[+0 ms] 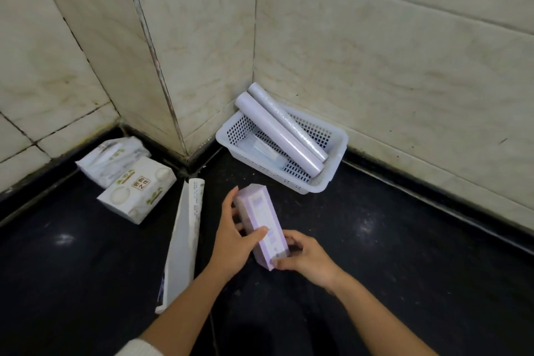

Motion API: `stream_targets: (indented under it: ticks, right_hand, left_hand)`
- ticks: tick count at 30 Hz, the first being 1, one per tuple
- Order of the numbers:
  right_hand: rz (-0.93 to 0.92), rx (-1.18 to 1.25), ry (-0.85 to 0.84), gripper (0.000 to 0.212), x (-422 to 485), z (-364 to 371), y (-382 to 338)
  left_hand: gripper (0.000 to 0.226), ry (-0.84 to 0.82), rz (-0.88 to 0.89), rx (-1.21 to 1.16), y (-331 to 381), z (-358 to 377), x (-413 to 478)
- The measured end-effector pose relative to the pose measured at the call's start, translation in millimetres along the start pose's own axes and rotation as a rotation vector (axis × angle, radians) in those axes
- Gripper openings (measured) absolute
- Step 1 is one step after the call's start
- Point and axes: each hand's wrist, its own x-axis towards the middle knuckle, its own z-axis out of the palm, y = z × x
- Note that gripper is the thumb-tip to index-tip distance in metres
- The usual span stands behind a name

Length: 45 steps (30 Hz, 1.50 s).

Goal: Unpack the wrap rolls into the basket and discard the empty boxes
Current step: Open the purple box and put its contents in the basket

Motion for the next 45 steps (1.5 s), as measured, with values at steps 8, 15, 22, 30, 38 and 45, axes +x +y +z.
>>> stream_targets:
  ticks: [8,15,22,30,38,45]
  right_hand:
    - [-0.239,0.028,0.192,0.029,4,-15,-74]
    - [-0.308,-0.378,0.125,0.031,-1,-18,-91]
    - [-0.183,-0.33,0.162,0.027,-2,-16,-88]
    - [0.017,-0.3,0.108,0.028,-7,-17,-91]
    - [-0.052,-0.244,0.059,0.016,-13,-25,-88]
    - [-0.398,-0.815,0.313,0.049,-21,-59,-81]
  left_hand:
    - [0.112,0.032,0.155,0.262,8,-8,-22]
    - [0.088,0.027,0.252,0.476,11,-3,-35]
    - [0.097,0.047,0.284,0.742,5,10,-40]
    - [0.094,-0.05,0.289,0.776,7,18,-38]
    - [0.061,-0.148,0.119,0.625,7,22,-35]
    - [0.067,-0.117,0.077,0.587,5,10,-35]
